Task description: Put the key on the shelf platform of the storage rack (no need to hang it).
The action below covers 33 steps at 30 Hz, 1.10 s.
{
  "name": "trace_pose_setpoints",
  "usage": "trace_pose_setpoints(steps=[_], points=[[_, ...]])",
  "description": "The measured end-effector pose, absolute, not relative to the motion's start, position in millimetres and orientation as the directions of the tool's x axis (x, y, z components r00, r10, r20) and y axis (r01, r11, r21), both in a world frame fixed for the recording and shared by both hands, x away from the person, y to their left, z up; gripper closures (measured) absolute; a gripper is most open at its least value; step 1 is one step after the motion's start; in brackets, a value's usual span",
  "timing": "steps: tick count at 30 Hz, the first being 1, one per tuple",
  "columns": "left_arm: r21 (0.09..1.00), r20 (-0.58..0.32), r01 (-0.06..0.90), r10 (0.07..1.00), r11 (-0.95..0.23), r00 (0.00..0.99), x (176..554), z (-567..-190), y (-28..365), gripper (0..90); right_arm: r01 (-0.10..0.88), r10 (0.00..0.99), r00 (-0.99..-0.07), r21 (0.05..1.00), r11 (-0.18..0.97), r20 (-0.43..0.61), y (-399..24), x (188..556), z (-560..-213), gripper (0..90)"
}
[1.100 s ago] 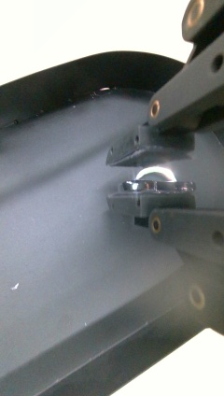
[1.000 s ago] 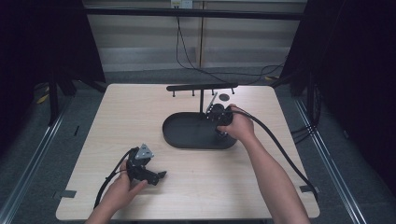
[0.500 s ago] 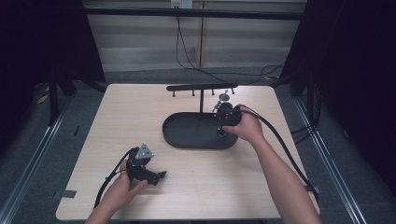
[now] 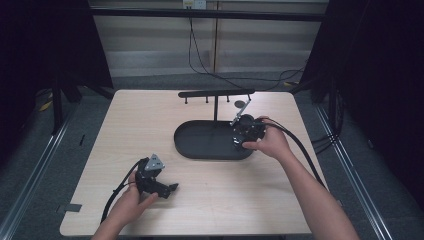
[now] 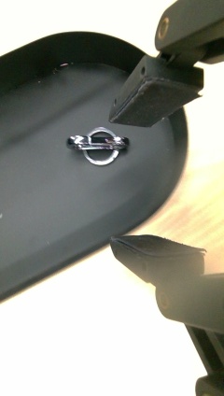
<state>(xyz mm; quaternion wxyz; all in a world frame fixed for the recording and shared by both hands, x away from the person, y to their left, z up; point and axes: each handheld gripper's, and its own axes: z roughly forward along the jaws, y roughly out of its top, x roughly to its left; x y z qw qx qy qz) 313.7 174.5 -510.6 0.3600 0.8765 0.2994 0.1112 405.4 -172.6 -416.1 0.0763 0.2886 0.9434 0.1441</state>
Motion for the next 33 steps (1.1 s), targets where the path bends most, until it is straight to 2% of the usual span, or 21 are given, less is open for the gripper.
trace_pose_setpoints(steps=[8, 33], points=[[0.698, -0.021, 0.444, 0.605, -0.561, 0.796, 313.7, -510.6, 174.4, 0.0, 0.52, 0.571, -0.82, 0.361, 0.774, -0.042, -190.9, 388.1, -406.9, 30.3], [0.698, -0.021, 0.445, 0.605, -0.561, 0.796, 313.6, -510.6, 174.4, 0.0, 0.549, 0.601, -0.799, 0.401, 0.733, -0.005, -236.5, 347.4, -409.6, 22.5]])
